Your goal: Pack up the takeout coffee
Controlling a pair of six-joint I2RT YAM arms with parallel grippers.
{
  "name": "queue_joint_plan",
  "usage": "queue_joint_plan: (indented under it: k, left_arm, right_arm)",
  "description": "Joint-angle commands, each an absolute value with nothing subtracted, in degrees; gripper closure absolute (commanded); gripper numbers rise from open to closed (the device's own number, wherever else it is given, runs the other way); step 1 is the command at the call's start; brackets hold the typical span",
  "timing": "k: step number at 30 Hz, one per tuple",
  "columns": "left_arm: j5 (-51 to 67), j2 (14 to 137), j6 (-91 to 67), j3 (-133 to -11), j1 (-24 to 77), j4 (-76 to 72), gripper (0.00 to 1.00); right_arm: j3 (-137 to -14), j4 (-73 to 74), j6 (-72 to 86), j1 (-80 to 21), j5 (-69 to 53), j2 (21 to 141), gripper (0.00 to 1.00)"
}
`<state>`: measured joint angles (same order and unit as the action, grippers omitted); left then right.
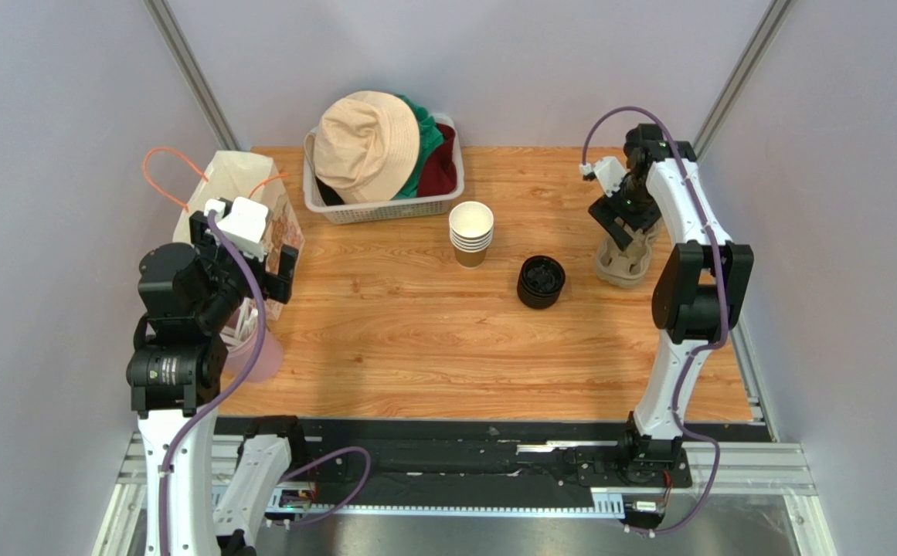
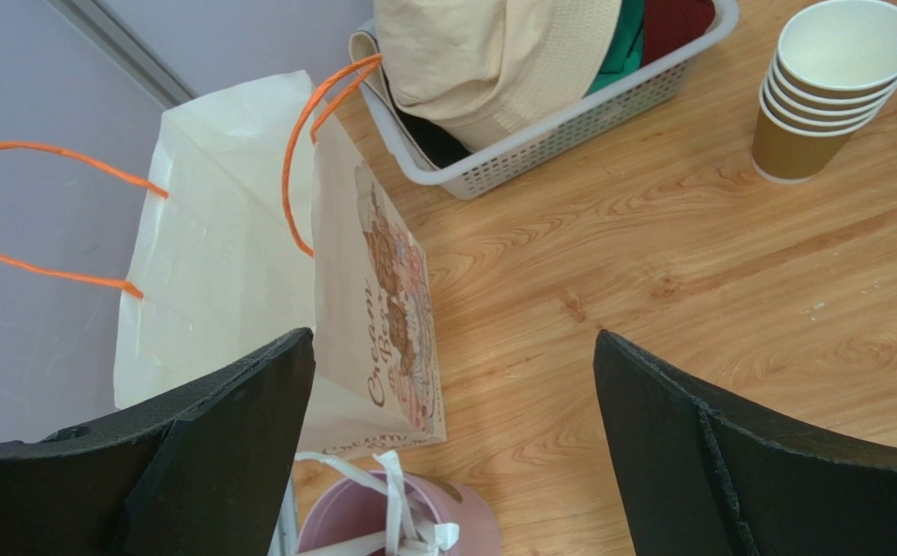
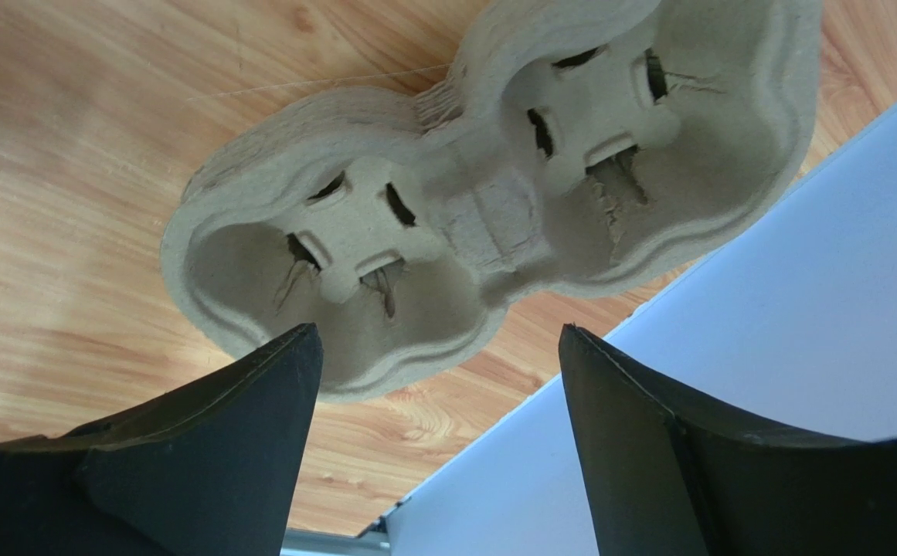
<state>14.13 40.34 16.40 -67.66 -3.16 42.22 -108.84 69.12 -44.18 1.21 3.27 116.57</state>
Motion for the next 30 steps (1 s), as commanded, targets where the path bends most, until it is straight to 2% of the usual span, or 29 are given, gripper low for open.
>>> queue_joint_plan:
  k: [1,17,21,25,30]
  left_arm:
    - [15.5,40.0,15.5,-67.0,-3.4,41.7,0.02]
    - [15.7,40.5,15.4,-66.2,-3.4,41.6,0.02]
    - [15.8,41.0,15.3,-66.4,-3.5,41.6,0.02]
    - [15.9,41.3,15.1,-66.5,-3.5,41.5,0.02]
    - [15.8,41.5,15.1,-66.4,-3.4,41.4,0.02]
  right_arm:
    - [-110.5,64.8,-43.7,1.4,1.1,117.0,0.2]
    - [-110.6,60.4,-43.1,4.4,-4.7,122.3,0.2]
    - [-109.6,59.3,-43.2,5.0,-6.2,122.3,0.24]
    - [-108.7,59.2,-43.6,5.2,-7.1,122.4,0.33]
    - [-107.1,58.7,-44.8,5.2,-7.3,121.9,0.32]
